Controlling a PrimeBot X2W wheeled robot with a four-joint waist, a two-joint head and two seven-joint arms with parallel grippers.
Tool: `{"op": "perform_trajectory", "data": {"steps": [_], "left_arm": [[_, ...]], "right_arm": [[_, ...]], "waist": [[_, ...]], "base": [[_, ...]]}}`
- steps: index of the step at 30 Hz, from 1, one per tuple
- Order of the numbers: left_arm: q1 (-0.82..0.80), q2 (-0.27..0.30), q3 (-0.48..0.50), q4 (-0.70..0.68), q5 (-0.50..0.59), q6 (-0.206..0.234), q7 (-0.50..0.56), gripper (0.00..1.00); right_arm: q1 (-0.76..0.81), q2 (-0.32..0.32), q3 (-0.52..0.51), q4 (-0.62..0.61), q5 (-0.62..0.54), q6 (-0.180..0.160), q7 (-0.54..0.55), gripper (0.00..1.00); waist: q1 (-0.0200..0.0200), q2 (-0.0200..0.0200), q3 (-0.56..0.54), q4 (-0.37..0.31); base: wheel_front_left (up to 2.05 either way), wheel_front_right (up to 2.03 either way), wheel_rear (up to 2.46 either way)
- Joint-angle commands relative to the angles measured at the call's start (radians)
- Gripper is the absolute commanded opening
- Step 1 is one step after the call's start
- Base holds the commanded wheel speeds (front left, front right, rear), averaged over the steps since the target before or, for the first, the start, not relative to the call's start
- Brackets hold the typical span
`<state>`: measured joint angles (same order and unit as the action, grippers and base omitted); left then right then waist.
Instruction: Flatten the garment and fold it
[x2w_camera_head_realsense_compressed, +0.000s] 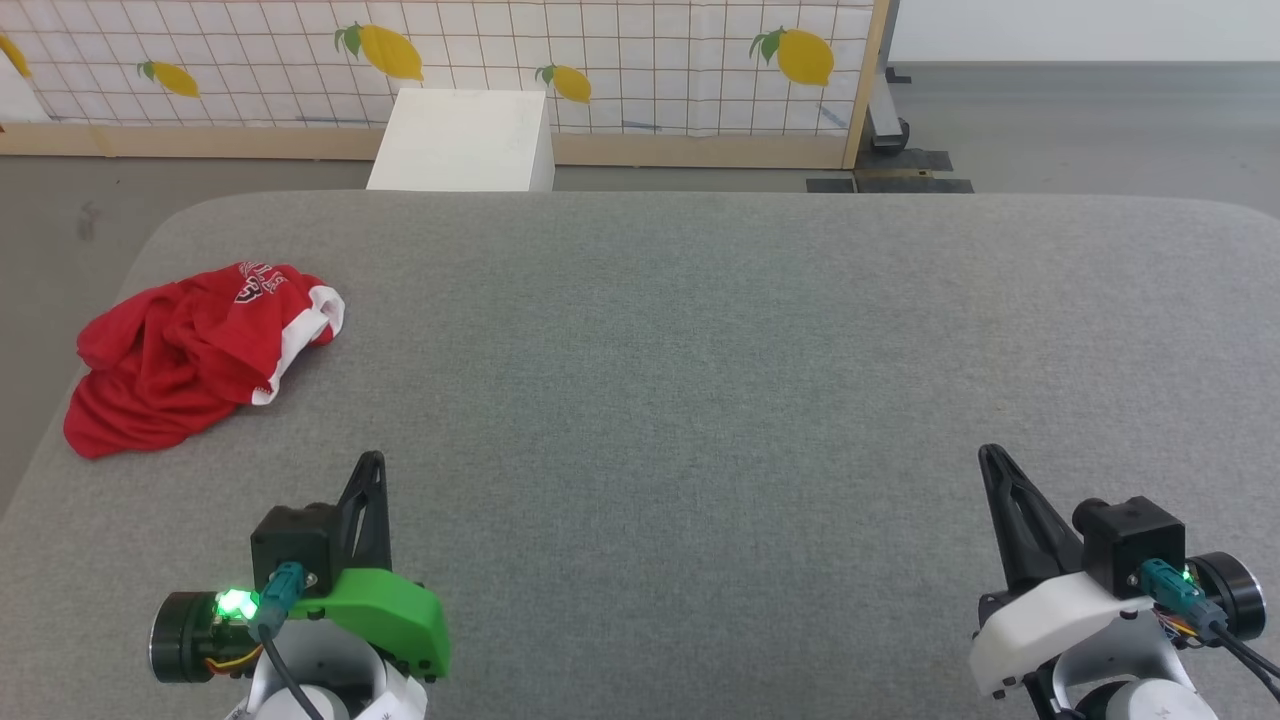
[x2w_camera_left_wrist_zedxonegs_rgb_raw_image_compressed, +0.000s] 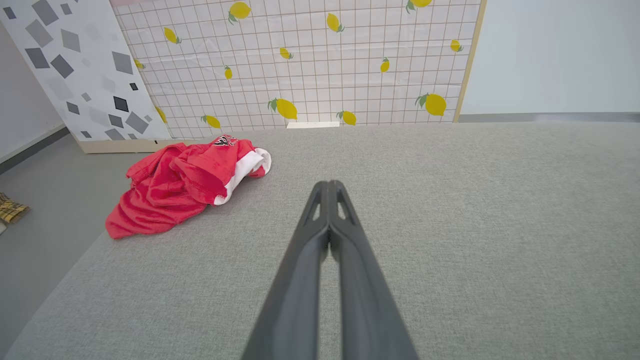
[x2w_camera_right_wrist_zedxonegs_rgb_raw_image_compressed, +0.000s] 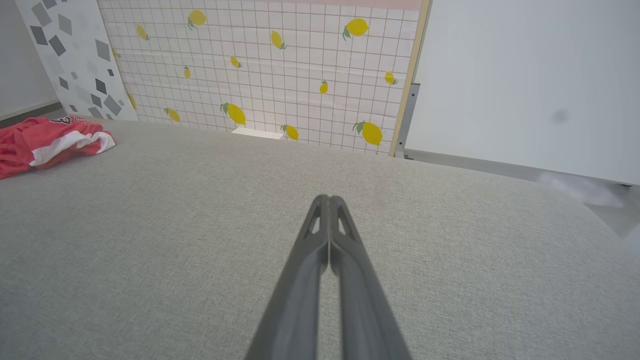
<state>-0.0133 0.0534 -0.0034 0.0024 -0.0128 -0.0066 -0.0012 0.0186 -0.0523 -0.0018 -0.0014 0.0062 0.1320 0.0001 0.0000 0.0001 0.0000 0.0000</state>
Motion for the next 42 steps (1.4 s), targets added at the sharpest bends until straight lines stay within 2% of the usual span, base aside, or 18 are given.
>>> {"op": "perform_trajectory", "data": {"steps": [1, 30, 31, 42], "left_arm": [[0.013, -0.003, 0.003, -0.002, 0.013, 0.007, 0.001, 0.00], [0.013, -0.003, 0.003, -0.002, 0.013, 0.007, 0.001, 0.00], [0.000, 0.000, -0.001, 0.000, -0.001, 0.000, 0.000, 1.00], [-0.007, 0.000, -0.020, 0.013, -0.020, 0.008, -0.017, 1.00]], "right_arm": [[-0.019, 0.002, 0.002, 0.001, -0.006, -0.001, 0.000, 0.00], [-0.019, 0.002, 0.002, 0.001, -0.006, -0.001, 0.000, 0.00], [0.000, 0.000, 0.000, 0.000, 0.001, 0.000, 0.000, 1.00], [-0.002, 0.000, -0.003, 0.005, 0.006, 0.000, -0.016, 1.00]], "waist": [[0.0000, -0.0001, 0.000, 0.000], [0.0000, -0.0001, 0.000, 0.000], [0.0000, -0.0001, 0.000, 0.000], [0.0000, -0.0001, 0.000, 0.000]], "base": [[0.00, 0.00, 0.00], [0.00, 0.00, 0.00], [0.00, 0.00, 0.00], [0.00, 0.00, 0.00]]}}
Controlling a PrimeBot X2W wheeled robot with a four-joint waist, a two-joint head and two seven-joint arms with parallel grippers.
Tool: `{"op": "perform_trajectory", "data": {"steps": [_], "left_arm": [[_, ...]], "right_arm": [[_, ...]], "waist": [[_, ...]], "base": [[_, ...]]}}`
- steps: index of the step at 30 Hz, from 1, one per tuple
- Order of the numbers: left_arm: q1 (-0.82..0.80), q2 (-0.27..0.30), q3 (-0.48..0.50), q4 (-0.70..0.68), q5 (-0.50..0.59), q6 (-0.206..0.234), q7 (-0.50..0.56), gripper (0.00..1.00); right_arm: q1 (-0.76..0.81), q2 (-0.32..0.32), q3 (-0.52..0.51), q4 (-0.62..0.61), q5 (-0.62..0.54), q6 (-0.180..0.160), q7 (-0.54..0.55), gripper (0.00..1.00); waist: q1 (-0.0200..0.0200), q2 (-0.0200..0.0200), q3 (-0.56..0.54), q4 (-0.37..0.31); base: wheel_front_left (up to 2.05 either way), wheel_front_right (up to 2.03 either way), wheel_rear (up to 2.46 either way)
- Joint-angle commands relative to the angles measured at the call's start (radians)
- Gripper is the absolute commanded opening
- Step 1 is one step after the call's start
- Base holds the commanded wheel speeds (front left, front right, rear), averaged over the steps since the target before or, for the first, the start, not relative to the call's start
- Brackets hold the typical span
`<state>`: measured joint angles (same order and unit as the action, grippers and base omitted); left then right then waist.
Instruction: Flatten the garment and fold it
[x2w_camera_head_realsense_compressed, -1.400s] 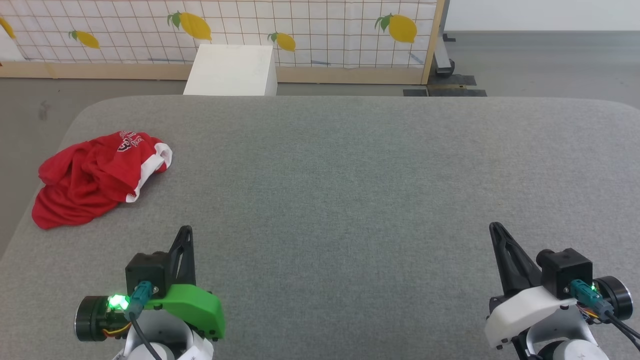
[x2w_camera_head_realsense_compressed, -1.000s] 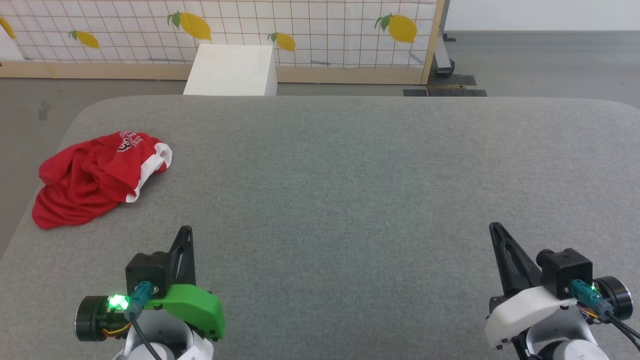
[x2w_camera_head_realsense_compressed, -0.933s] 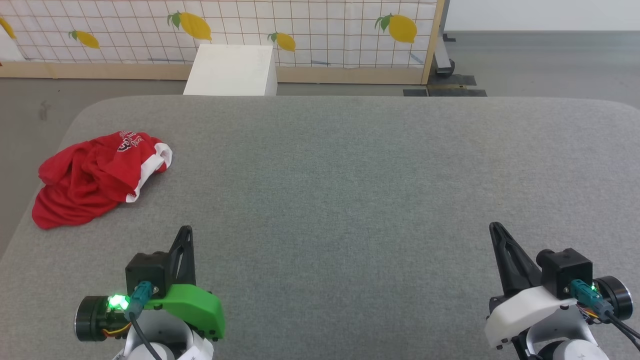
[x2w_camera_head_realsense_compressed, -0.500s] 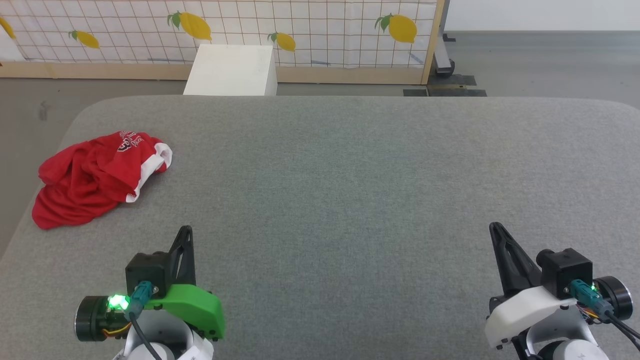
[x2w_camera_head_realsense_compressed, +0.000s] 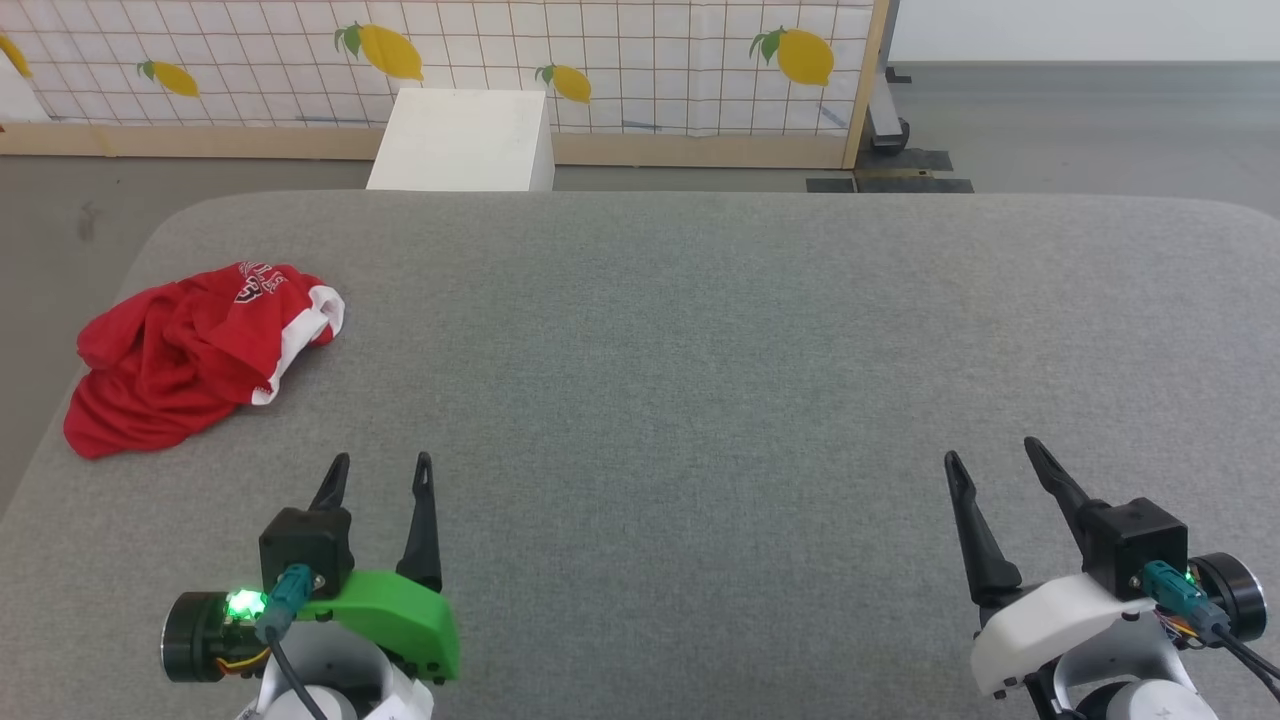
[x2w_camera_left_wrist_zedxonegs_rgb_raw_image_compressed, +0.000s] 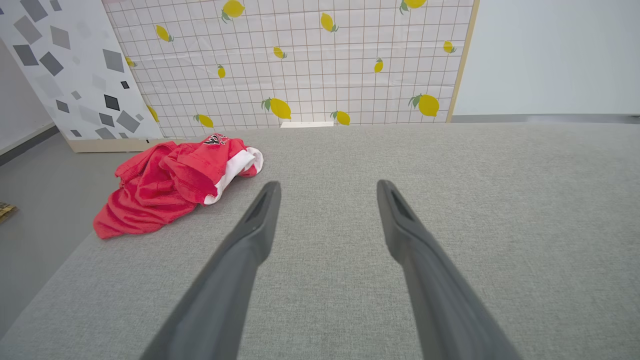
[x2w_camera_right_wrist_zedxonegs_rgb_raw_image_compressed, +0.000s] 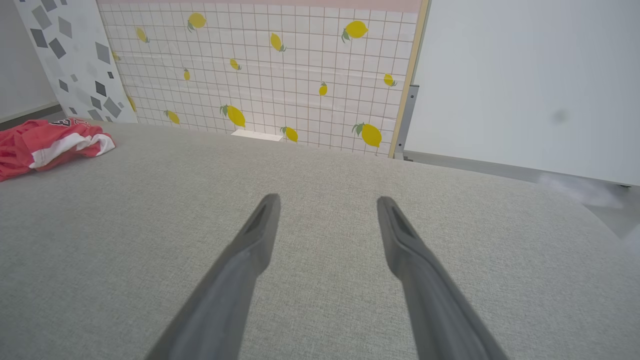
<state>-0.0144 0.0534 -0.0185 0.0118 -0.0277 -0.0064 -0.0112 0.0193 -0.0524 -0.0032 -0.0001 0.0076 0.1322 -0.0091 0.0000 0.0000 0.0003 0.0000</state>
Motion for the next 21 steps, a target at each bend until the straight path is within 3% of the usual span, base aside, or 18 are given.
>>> {"op": "perform_trajectory", "data": {"steps": [1, 10, 21], "left_arm": [[-0.008, 0.000, -0.007, 0.005, -0.008, 0.009, -0.010, 1.00], [-0.018, 0.000, -0.023, 0.021, -0.024, 0.018, -0.029, 1.00], [-0.024, 0.000, -0.036, 0.032, -0.040, 0.030, -0.051, 1.00]], "right_arm": [[-0.003, 0.000, -0.002, 0.005, 0.005, 0.000, -0.010, 1.00], [-0.004, 0.000, -0.003, 0.011, 0.007, 0.000, -0.028, 1.00], [-0.006, 0.001, -0.004, 0.018, 0.012, 0.000, -0.051, 1.00]], "waist": [[0.0000, 0.0000, 0.000, 0.000], [0.0000, 0.0000, 0.000, 0.011], [0.0000, 0.0000, 0.000, 0.075]], "base": [[0.00, 0.00, 0.00], [0.00, 0.00, 0.00], [0.00, 0.00, 0.00]]}}
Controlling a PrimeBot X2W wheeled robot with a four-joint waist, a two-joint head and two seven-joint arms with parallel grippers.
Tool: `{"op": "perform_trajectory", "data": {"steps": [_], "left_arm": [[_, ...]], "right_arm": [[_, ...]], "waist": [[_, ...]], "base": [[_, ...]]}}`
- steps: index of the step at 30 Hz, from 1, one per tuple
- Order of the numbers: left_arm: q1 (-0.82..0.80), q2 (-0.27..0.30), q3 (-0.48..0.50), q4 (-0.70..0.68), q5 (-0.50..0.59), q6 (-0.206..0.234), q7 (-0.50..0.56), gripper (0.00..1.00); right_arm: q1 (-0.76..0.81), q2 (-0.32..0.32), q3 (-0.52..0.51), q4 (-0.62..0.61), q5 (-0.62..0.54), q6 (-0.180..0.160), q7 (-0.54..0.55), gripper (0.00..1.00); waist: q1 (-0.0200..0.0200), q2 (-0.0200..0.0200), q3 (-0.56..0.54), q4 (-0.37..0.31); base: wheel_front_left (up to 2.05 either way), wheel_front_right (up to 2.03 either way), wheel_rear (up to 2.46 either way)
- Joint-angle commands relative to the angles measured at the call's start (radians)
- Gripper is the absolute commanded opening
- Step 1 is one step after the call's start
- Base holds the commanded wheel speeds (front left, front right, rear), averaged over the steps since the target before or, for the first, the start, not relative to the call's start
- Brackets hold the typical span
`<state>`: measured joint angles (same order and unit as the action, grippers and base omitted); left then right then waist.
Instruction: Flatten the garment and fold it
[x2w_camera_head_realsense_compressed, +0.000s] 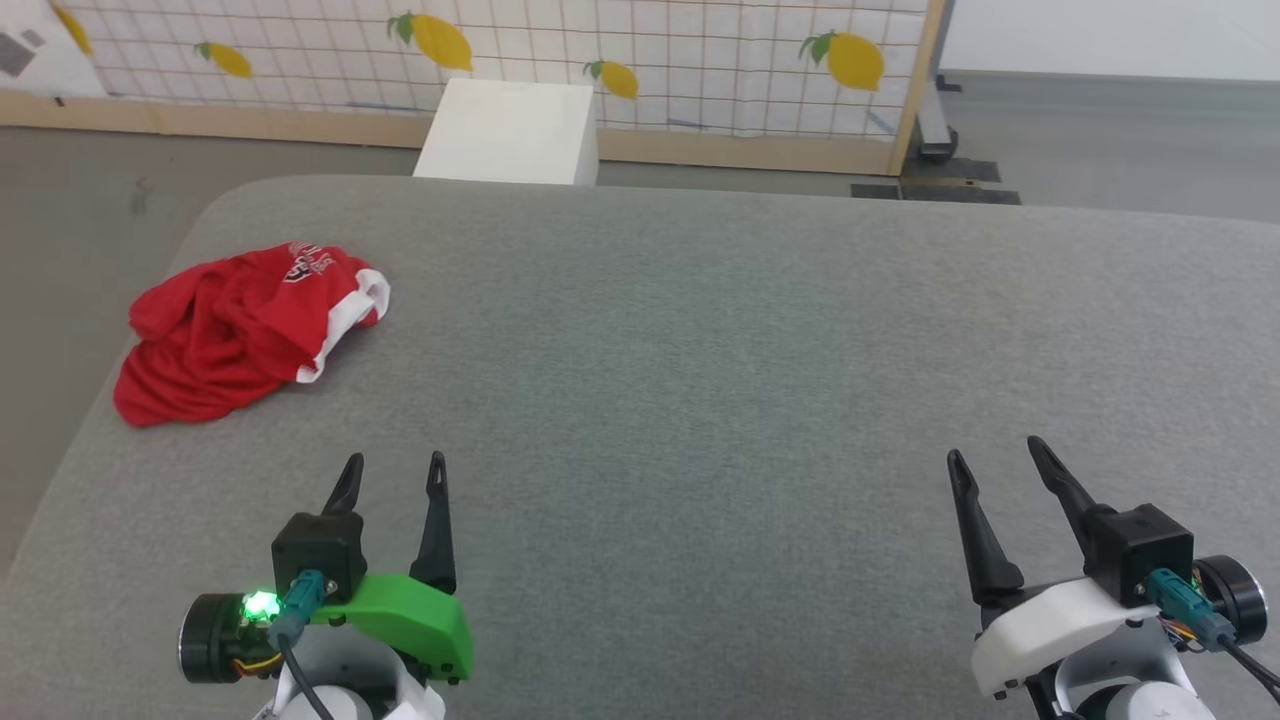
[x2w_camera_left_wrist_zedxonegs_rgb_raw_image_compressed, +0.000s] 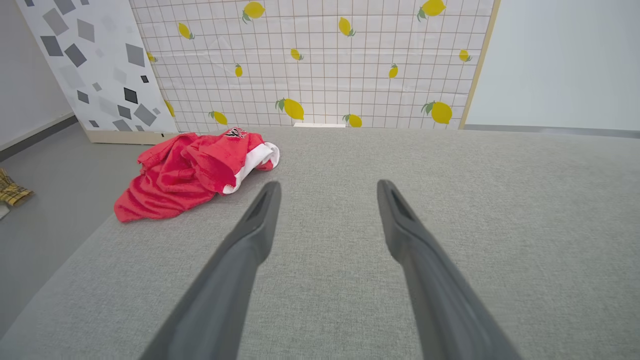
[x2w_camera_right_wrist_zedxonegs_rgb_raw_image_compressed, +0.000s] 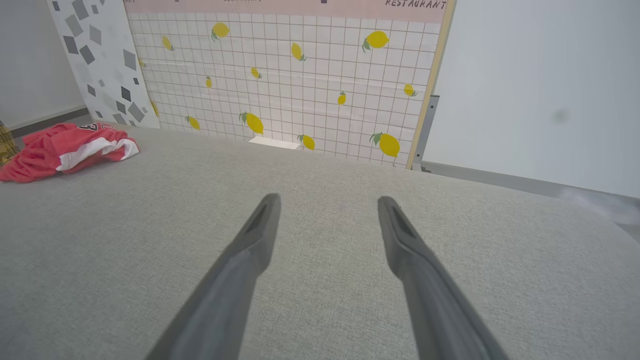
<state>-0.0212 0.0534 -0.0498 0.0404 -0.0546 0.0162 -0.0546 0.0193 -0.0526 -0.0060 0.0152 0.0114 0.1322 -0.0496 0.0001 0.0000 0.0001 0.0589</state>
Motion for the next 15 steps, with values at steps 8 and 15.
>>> {"op": "perform_trajectory", "data": {"steps": [8, 15], "left_arm": [[-0.020, 0.001, -0.009, 0.011, -0.025, 0.017, -0.024, 1.00], [-0.019, 0.001, -0.010, 0.017, -0.035, 0.025, -0.039, 1.00]], "right_arm": [[-0.010, 0.001, 0.002, 0.008, 0.010, 0.000, -0.027, 1.00], [-0.014, 0.001, 0.004, 0.014, 0.012, -0.001, -0.040, 1.00]], "waist": [[-0.0001, 0.0000, 0.003, 0.081], [-0.0001, 0.0000, 0.005, 0.136]], "base": [[0.00, 0.00, 0.00], [0.00, 0.00, 0.00]]}}
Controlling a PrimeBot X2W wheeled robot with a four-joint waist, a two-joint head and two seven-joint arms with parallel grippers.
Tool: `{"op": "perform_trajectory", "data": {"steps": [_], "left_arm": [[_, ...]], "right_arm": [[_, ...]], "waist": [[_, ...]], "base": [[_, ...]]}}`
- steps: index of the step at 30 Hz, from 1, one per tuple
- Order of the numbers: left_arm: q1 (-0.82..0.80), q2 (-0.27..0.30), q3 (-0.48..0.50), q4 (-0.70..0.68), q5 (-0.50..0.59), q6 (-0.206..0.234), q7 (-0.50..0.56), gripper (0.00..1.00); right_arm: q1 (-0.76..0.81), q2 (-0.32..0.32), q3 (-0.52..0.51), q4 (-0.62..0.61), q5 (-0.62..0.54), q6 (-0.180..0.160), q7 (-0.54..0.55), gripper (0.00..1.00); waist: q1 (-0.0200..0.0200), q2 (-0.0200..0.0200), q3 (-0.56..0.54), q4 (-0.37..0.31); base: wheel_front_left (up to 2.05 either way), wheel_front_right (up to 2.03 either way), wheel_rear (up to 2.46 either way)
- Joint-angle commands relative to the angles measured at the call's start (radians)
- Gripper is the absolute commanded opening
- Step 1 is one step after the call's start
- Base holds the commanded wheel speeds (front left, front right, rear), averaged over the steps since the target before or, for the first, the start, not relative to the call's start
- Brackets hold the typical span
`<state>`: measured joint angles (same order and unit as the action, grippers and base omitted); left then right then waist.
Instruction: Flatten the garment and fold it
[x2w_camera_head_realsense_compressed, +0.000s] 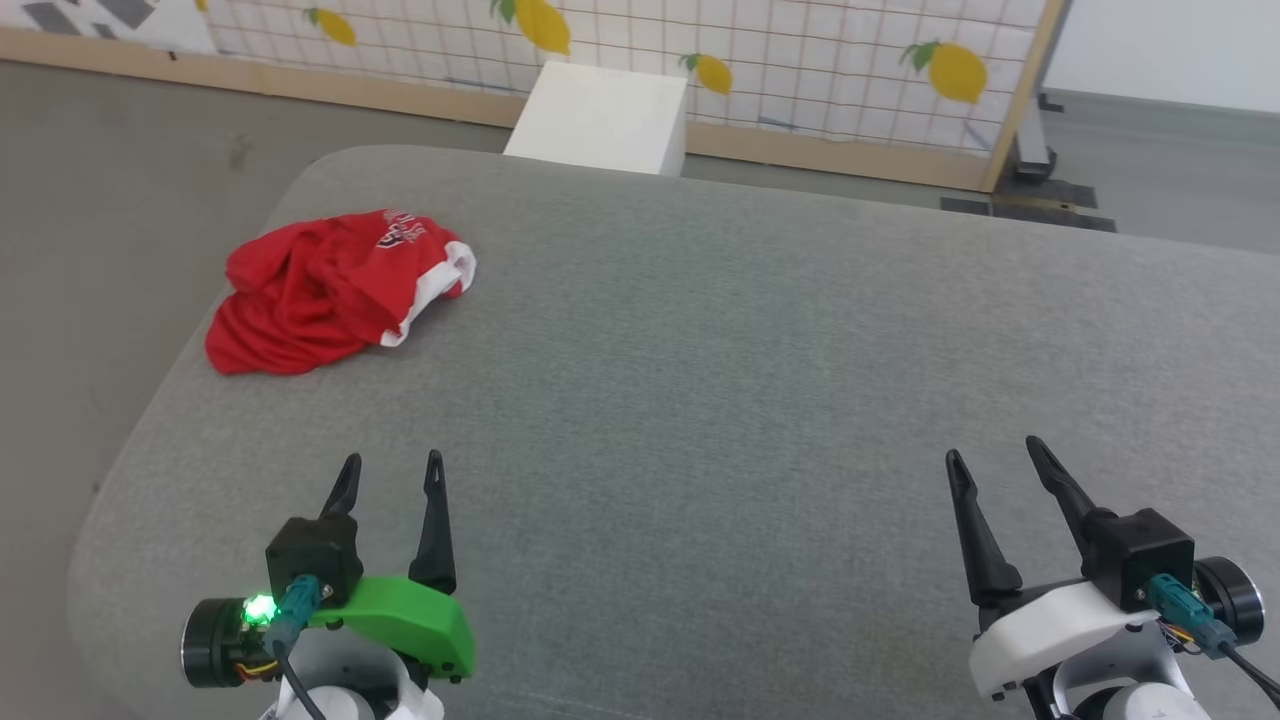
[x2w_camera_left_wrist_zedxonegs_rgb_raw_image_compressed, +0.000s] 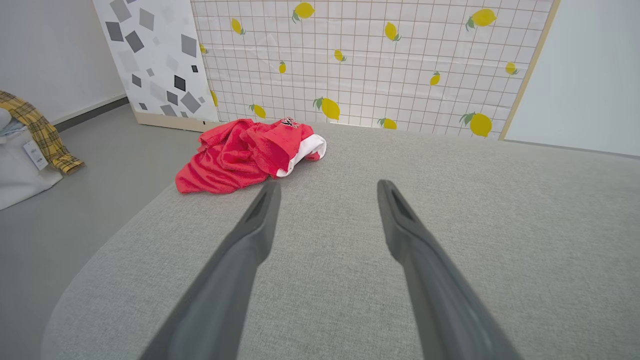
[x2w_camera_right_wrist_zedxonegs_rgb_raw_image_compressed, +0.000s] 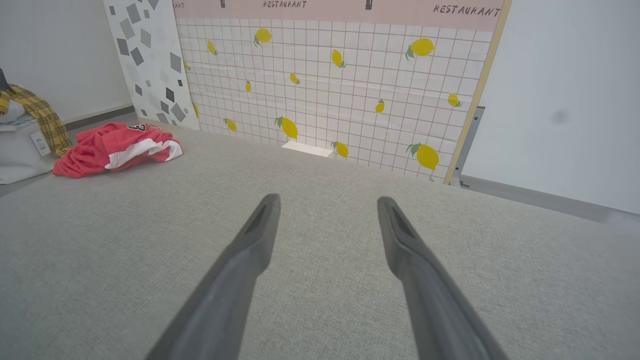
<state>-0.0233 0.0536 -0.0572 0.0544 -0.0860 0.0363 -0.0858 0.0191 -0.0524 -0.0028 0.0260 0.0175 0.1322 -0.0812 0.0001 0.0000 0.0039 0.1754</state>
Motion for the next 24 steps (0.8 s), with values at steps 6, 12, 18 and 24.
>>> {"op": "perform_trajectory", "data": {"steps": [6, 12, 18, 24], "left_arm": [[-0.016, 0.001, -0.002, 0.006, -0.013, 0.012, -0.020, 1.00], [-0.015, 0.001, -0.001, 0.010, -0.021, 0.017, -0.032, 1.00], [-0.014, 0.001, -0.001, 0.014, -0.029, 0.021, -0.045, 1.00], [-0.010, 0.001, 0.000, 0.019, -0.037, 0.025, -0.057, 1.00]], "right_arm": [[-0.017, 0.001, 0.003, 0.008, 0.006, -0.001, -0.020, 1.00], [-0.019, 0.001, 0.003, 0.013, 0.009, -0.001, -0.032, 1.00], [-0.021, 0.001, 0.004, 0.017, 0.011, -0.001, -0.044, 1.00], [-0.024, 0.001, 0.008, 0.022, 0.014, -0.001, -0.056, 1.00]], "waist": [[-0.0001, 0.0000, 0.003, 0.065], [-0.0001, 0.0000, 0.002, 0.103], [-0.0001, 0.0000, 0.002, 0.137], [-0.0001, 0.0000, 0.002, 0.168]], "base": [[0.00, 0.00, 0.00], [0.00, 0.00, 0.00], [0.00, 0.00, 0.00], [0.00, 0.00, 0.00]]}}
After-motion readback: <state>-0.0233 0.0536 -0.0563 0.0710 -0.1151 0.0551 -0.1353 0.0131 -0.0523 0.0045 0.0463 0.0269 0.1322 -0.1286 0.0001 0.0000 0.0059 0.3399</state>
